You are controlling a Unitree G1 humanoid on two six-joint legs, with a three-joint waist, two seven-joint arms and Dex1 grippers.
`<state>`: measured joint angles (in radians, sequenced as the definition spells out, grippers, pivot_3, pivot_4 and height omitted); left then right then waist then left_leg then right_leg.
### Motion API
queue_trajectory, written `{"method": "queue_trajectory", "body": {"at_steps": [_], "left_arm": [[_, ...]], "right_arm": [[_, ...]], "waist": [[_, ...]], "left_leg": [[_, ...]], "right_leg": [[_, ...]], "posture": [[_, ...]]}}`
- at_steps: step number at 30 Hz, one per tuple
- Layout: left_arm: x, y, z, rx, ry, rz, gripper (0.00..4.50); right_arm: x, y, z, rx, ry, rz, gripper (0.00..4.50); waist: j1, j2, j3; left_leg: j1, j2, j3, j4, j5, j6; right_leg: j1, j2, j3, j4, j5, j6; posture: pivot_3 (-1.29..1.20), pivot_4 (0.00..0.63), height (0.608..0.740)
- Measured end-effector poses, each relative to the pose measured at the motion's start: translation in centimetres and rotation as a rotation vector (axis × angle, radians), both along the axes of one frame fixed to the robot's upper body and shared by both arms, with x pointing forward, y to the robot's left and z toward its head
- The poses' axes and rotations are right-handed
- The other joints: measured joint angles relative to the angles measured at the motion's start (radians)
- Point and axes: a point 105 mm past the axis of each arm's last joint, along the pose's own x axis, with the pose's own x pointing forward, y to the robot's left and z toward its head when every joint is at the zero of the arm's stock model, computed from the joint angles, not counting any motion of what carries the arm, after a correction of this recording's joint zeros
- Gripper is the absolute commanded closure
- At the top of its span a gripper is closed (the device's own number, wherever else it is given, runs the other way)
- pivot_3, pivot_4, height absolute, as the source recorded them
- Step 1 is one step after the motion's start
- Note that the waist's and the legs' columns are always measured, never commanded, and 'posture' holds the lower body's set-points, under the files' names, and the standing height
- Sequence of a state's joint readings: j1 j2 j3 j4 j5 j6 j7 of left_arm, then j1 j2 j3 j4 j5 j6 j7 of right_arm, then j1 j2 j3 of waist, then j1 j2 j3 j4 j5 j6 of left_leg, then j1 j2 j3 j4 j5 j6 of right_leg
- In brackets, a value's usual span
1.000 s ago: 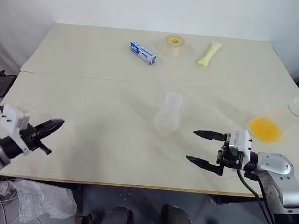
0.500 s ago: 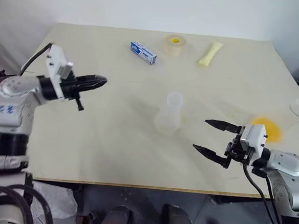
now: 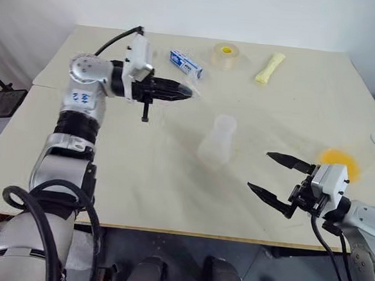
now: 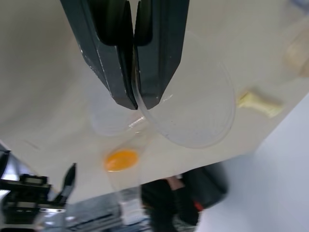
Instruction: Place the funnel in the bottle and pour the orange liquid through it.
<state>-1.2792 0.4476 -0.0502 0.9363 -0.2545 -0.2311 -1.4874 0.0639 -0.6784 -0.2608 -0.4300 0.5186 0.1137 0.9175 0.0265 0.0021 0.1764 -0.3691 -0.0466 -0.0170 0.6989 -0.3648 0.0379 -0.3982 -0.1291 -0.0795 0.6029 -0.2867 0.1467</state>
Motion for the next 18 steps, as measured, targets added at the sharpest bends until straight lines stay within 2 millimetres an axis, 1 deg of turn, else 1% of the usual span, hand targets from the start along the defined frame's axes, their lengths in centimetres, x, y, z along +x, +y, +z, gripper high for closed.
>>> {"method": "queue_trajectory", "body": {"at_steps": [4, 8, 10, 14, 18], "left_arm": [[0.1, -1.5, -0.1, 0.040, -0.032, -0.037, 4.47], [0.2, -2.1, 0.1, 0.070, -0.072, -0.044, 4.47], [0.3, -2.6, -0.2, 0.089, -0.079, -0.053, 4.47], [0.2, -3.6, -0.6, 0.134, -0.102, -0.077, 4.47], [0.1, -4.2, -0.6, 0.168, -0.128, -0.090, 4.47]], "right_arm": [[-0.5, 0.0, 0.1, 0.012, -0.007, -0.025, 0.00], [-0.9, 0.0, 0.2, 0.034, -0.007, -0.045, 0.00], [-1.1, 0.1, 0.2, 0.048, -0.001, -0.058, 0.00], [-1.3, 0.5, 1.0, 0.093, -0.028, -0.067, 0.00], [-1.3, 0.3, 1.1, 0.097, -0.026, -0.084, 0.00]], "waist": [[0.000, -0.001, 0.000], [0.000, -0.001, 0.000], [0.000, -0.001, 0.000], [0.002, -0.001, 0.001], [0.002, -0.002, 0.001]], "left_leg": [[0.000, 0.000, 0.000, 0.000, 0.000, 0.000], [0.000, 0.000, 0.000, 0.000, 0.000, 0.001], [0.000, 0.000, 0.000, 0.000, 0.000, 0.001], [0.000, -0.001, 0.000, 0.000, 0.000, 0.002], [-0.001, -0.001, 0.000, 0.000, 0.000, 0.002]], "right_leg": [[0.000, 0.000, 0.000, 0.000, 0.000, 0.000], [0.000, 0.000, 0.000, 0.000, 0.000, 0.000], [0.000, 0.000, 0.000, 0.000, 0.000, 0.000], [0.000, -0.001, 0.000, 0.000, 0.000, 0.001], [0.000, -0.001, 0.000, 0.000, 0.001, 0.001]], "posture": [[0.00, 0.150, 0.740], [0.00, 0.150, 0.740], [0.00, 0.150, 0.740], [0.00, 0.150, 0.740], [0.00, 0.150, 0.740]]}}
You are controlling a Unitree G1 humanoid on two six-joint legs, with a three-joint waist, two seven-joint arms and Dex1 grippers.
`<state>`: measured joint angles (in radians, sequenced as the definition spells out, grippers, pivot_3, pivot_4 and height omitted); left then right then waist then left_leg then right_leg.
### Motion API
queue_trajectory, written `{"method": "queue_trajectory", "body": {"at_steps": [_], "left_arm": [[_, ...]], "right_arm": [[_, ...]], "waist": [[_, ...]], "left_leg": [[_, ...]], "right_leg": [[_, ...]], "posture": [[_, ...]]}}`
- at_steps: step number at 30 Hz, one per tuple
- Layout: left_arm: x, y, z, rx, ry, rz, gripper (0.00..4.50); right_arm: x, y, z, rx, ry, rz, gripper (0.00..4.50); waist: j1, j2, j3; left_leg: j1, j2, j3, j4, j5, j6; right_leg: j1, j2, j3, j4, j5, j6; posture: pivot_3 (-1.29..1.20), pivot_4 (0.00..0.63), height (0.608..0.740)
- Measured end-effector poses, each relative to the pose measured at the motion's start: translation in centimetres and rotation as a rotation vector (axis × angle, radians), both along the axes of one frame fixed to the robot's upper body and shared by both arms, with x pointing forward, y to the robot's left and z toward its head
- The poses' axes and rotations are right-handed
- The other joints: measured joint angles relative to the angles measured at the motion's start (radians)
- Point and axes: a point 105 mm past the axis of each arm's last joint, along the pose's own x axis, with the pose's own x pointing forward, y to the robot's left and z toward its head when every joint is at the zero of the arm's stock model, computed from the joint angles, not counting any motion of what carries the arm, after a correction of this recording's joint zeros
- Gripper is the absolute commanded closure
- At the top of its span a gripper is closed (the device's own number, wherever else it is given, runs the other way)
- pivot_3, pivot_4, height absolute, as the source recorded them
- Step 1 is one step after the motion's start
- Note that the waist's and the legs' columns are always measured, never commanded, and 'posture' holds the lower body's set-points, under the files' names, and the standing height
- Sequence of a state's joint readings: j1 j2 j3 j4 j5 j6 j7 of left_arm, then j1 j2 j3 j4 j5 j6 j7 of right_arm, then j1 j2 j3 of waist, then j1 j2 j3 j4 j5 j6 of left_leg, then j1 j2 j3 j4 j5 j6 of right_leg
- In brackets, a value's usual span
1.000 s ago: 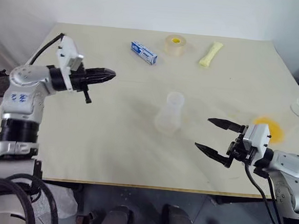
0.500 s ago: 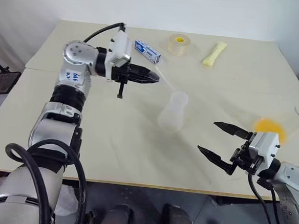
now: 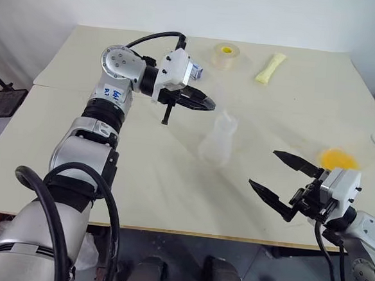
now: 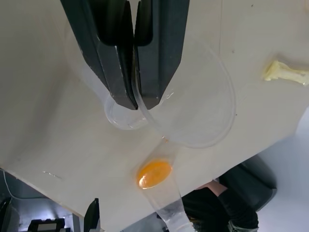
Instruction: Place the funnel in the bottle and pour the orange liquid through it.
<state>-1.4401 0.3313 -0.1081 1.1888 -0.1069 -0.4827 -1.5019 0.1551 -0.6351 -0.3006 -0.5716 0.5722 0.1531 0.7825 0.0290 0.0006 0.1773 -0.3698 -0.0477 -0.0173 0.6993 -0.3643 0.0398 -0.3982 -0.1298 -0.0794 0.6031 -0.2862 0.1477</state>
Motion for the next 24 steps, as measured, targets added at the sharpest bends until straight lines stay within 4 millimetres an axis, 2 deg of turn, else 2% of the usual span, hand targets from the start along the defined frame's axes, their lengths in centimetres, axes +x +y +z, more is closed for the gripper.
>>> {"method": "queue_trajectory", "body": {"at_steps": [7, 12, 16, 24], "left_arm": [[0.0, -0.2, -1.0, 0.104, -0.061, -0.011, 4.47], [-0.1, -0.6, -0.5, 0.165, -0.134, -0.030, 4.47], [-0.1, -1.0, -1.1, 0.230, -0.134, -0.034, 4.47], [-0.2, -1.6, -0.8, 0.317, -0.188, -0.051, 4.47]], "right_arm": [[0.0, -0.2, 0.4, 0.000, -0.016, -0.018, 0.00], [0.0, -0.3, 0.3, 0.005, -0.012, -0.026, 0.00], [0.0, -0.3, 0.2, 0.005, -0.010, -0.031, 0.00], [0.0, -0.4, 0.2, 0.003, -0.010, -0.036, 0.00]], "waist": [[-0.002, 0.000, 0.000], [0.000, -0.001, 0.000], [0.000, -0.001, 0.000], [-0.001, -0.001, 0.000]], "left_leg": [[0.000, 0.000, 0.000, 0.000, 0.000, 0.000], [0.000, -0.001, 0.000, 0.000, 0.000, 0.001], [0.000, -0.001, 0.000, 0.000, 0.000, 0.001], [0.000, -0.001, 0.000, 0.000, 0.000, 0.002]], "right_leg": [[0.000, 0.000, 0.000, 0.000, 0.000, 0.000], [0.000, -0.001, 0.000, 0.000, 0.000, 0.000], [0.000, 0.000, 0.000, 0.000, 0.000, 0.001], [0.000, -0.001, 0.000, 0.000, 0.000, 0.001]], "posture": [[0.00, 0.150, 0.740], [0.00, 0.150, 0.740], [0.00, 0.150, 0.740], [0.00, 0.150, 0.740]]}}
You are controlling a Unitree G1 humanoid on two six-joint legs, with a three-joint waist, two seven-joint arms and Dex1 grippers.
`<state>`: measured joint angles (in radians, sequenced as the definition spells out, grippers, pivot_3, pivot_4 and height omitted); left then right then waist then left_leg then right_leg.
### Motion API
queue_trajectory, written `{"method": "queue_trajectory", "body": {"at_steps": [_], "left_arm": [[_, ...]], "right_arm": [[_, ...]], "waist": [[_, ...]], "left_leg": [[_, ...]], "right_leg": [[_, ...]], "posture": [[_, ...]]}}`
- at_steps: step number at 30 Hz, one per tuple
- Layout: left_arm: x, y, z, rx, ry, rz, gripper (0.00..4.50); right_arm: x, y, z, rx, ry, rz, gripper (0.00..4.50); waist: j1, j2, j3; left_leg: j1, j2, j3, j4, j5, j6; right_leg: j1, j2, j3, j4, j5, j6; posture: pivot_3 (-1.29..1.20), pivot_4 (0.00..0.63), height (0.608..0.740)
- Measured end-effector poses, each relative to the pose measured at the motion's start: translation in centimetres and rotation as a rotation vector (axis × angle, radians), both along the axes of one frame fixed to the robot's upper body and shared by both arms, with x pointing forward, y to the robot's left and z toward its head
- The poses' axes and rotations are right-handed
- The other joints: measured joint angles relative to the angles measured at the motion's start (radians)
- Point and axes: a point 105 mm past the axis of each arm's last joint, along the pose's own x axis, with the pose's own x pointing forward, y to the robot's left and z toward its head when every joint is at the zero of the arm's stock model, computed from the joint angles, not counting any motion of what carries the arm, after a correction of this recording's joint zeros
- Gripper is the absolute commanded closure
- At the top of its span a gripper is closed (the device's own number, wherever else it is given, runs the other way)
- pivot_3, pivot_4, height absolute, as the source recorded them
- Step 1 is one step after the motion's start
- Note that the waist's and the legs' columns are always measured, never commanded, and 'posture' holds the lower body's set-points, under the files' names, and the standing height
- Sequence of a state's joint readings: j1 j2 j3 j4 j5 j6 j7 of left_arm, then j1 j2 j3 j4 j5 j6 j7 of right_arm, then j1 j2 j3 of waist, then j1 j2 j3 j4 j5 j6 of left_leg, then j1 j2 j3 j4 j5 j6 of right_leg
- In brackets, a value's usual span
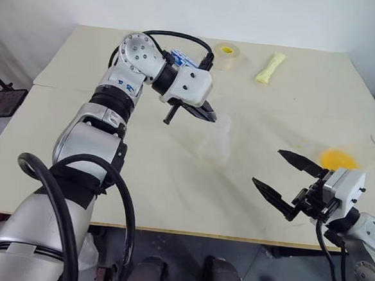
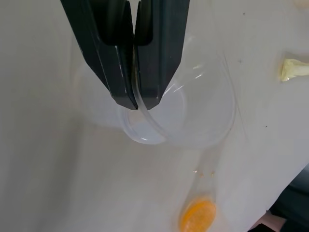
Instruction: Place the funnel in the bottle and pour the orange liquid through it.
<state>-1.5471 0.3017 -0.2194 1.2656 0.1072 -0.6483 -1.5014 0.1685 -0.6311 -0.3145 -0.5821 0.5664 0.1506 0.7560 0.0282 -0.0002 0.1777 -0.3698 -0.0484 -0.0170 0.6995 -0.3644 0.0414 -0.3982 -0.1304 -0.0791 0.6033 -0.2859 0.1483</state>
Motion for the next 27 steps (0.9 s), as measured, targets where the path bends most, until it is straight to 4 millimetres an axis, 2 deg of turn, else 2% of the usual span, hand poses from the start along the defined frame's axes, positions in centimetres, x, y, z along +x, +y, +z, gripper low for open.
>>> {"method": "queue_trajectory", "body": {"at_steps": [5, 8, 18, 20, 27], "left_arm": [[-0.16, -0.63, 0.08, 0.022, -0.011, -0.015, 4.47], [-0.09, -0.66, 0.09, 0.032, -0.002, -0.003, 3.82], [0.25, -0.63, -0.08, 0.030, 0.019, 0.035, 0.55], [0.22, -0.82, -0.04, 0.020, 0.025, 0.034, 0.03], [0.20, -0.80, 0.51, -0.028, 0.054, 0.041, 0.03]], "right_arm": [[0.04, -0.04, -0.01, -0.005, -0.007, -0.009, 0.00], [0.03, -0.05, 0.03, -0.008, -0.015, -0.011, 0.00], [-0.01, -0.20, -0.14, -0.016, -0.013, -0.022, 0.00], [0.01, -0.30, -0.06, -0.020, -0.017, -0.027, 0.00], [0.04, -0.40, 0.02, -0.021, -0.021, -0.033, 0.00]], "waist": [[0.000, 0.000, 0.000], [-0.001, 0.000, 0.000], [-0.001, 0.000, 0.000], [0.000, 0.000, 0.000], [-0.001, 0.000, 0.000]], "left_leg": [[0.000, 0.000, 0.000, 0.000, 0.000, 0.000], [0.000, 0.000, 0.000, 0.000, 0.000, 0.000], [0.000, 0.000, 0.000, 0.000, 0.000, 0.000], [0.000, 0.000, 0.000, 0.000, 0.000, 0.000], [0.000, 0.000, 0.000, 0.000, 0.000, 0.000]], "right_leg": [[0.000, 0.000, 0.000, 0.000, 0.000, 0.000], [0.000, 0.000, 0.000, 0.000, 0.000, 0.000], [0.000, 0.000, 0.000, 0.000, 0.000, 0.000], [0.000, 0.000, 0.000, 0.000, 0.000, 0.000], [0.000, 0.000, 0.000, 0.000, 0.000, 0.000]], "posture": [[0.00, 0.150, 0.740], [0.00, 0.150, 0.740], [0.00, 0.150, 0.740], [0.00, 0.150, 0.740], [0.00, 0.150, 0.740]]}}
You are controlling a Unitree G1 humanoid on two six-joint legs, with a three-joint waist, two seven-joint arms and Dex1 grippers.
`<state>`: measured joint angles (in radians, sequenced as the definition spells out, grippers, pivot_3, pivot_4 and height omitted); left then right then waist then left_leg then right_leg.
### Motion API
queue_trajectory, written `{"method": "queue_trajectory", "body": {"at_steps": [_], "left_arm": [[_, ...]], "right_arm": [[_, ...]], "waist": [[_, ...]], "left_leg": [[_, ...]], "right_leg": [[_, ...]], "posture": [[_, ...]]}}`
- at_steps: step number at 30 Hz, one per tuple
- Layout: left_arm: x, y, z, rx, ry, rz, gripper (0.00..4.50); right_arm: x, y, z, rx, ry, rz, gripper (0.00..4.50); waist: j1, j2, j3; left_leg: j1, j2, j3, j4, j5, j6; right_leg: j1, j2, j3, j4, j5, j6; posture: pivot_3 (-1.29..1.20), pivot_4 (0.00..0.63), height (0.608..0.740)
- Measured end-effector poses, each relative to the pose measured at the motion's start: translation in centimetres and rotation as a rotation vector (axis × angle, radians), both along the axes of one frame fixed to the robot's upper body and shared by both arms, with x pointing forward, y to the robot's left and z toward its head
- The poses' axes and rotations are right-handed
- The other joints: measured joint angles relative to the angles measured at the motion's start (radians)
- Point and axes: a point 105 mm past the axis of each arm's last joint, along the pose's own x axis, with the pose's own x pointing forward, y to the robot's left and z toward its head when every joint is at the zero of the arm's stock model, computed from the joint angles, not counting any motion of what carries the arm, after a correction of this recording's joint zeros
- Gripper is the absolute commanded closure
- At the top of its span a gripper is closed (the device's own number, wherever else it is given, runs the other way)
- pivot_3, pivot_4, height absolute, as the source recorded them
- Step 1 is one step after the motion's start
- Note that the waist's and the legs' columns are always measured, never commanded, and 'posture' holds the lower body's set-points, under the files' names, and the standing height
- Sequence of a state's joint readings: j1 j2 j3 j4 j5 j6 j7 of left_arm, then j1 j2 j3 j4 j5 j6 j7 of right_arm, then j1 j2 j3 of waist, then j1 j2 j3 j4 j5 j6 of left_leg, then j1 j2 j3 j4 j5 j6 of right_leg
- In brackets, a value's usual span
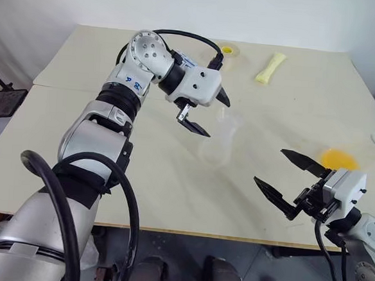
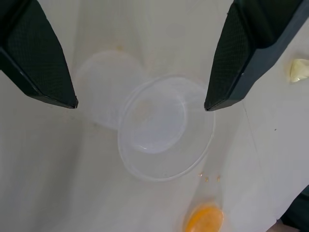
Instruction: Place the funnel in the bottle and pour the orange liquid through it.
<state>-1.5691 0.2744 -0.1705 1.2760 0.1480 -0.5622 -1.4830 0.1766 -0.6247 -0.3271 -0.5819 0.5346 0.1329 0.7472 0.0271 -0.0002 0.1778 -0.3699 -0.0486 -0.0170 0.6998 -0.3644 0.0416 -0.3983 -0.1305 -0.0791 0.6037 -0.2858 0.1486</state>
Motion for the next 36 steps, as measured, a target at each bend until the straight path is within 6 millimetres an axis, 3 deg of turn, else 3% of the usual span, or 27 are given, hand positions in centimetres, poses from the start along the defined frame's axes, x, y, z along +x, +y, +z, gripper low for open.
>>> {"method": "queue_trajectory", "body": {"at_steps": [5, 10, 12, 15, 17, 20, 27, 31, 36], "left_arm": [[0.5, 2.0, 2.1, -0.162, 0.083, 0.070, 0.03], [1.0, 5.1, 3.3, -0.451, 0.226, 0.137, 0.03], [1.2, 7.0, 2.2, -0.530, 0.316, 0.179, 0.03], [1.2, 9.5, -1.3, -0.584, 0.441, 0.255, 0.03], [0.7, 10.6, -4.2, -0.598, 0.526, 0.293, 0.03], [-0.4, 11.4, -6.5, -0.624, 0.621, 0.312, 0.03], [-2.8, 12.7, -8.9, -0.669, 0.706, 0.302, 0.03], [-3.1, 12.4, -9.0, -0.670, 0.706, 0.277, 0.03], [-3.2, 11.8, -8.8, -0.672, 0.683, 0.245, 0.03]], "right_arm": [[-0.4, -1.2, -0.2, -0.003, 0.011, -0.067, 0.00], [-1.6, -2.1, -0.3, 0.016, 0.017, -0.162, 0.00], [-1.8, -2.7, -0.4, 0.025, 0.020, -0.217, 0.00], [-1.9, -3.6, -0.4, 0.034, 0.008, -0.313, 0.00], [-1.8, -4.5, -0.5, 0.041, -0.007, -0.403, 0.00], [-1.7, -5.2, -1.0, 0.057, 0.014, -0.481, 0.00], [-3.7, -7.2, -2.3, 0.136, 0.074, -0.728, 0.00], [-5.1, -8.0, -2.1, 0.157, 0.068, -0.837, 0.00], [-5.1, -8.5, -1.8, 0.173, 0.049, -0.896, 0.00]], "waist": [[-0.001, 0.000, 0.000], [-0.003, 0.000, 0.000], [-0.004, 0.000, 0.000], [-0.006, 0.001, -0.001], [-0.006, 0.001, -0.001], [-0.002, 0.001, -0.001], [0.000, 0.002, -0.001], [-0.003, 0.002, -0.001], [-0.005, 0.002, -0.001]], "left_leg": [[0.000, 0.000, 0.000, 0.000, 0.000, 0.000], [0.002, 0.000, 0.000, 0.001, 0.000, 0.000], [0.003, 0.000, 0.000, 0.001, 0.000, 0.000], [0.003, 0.000, -0.001, 0.001, 0.000, 0.000], [0.003, 0.000, -0.001, 0.001, 0.000, 0.000], [0.001, 0.000, -0.001, 0.002, 0.000, 0.000], [0.002, -0.002, -0.002, 0.002, 0.000, 0.000], [0.003, -0.002, 0.000, 0.002, 0.000, 0.000], [0.002, -0.003, 0.003, 0.001, 0.000, 0.000]], "right_leg": [[0.000, 0.000, 0.000, 0.001, 0.000, 0.000], [0.000, 0.000, 0.001, 0.004, 0.000, 0.000], [0.000, -0.001, 0.001, 0.005, 0.000, 0.000], [-0.001, -0.001, 0.002, 0.007, 0.000, 0.000], [-0.002, -0.001, 0.003, 0.008, 0.000, 0.000], [-0.004, -0.001, 0.004, 0.009, 0.000, 0.000], [-0.004, -0.002, 0.006, 0.012, 0.000, -0.001], [-0.004, -0.002, 0.008, 0.013, 0.000, -0.001], [-0.010, -0.002, 0.013, 0.017, 0.000, -0.001]], "posture": [[0.00, 0.150, 0.740], [0.00, 0.150, 0.740], [0.00, 0.150, 0.740], [0.00, 0.150, 0.740], [0.00, 0.150, 0.740], [0.00, 0.150, 0.740], [0.00, 0.150, 0.740], [0.00, 0.150, 0.740], [0.00, 0.150, 0.740]]}}
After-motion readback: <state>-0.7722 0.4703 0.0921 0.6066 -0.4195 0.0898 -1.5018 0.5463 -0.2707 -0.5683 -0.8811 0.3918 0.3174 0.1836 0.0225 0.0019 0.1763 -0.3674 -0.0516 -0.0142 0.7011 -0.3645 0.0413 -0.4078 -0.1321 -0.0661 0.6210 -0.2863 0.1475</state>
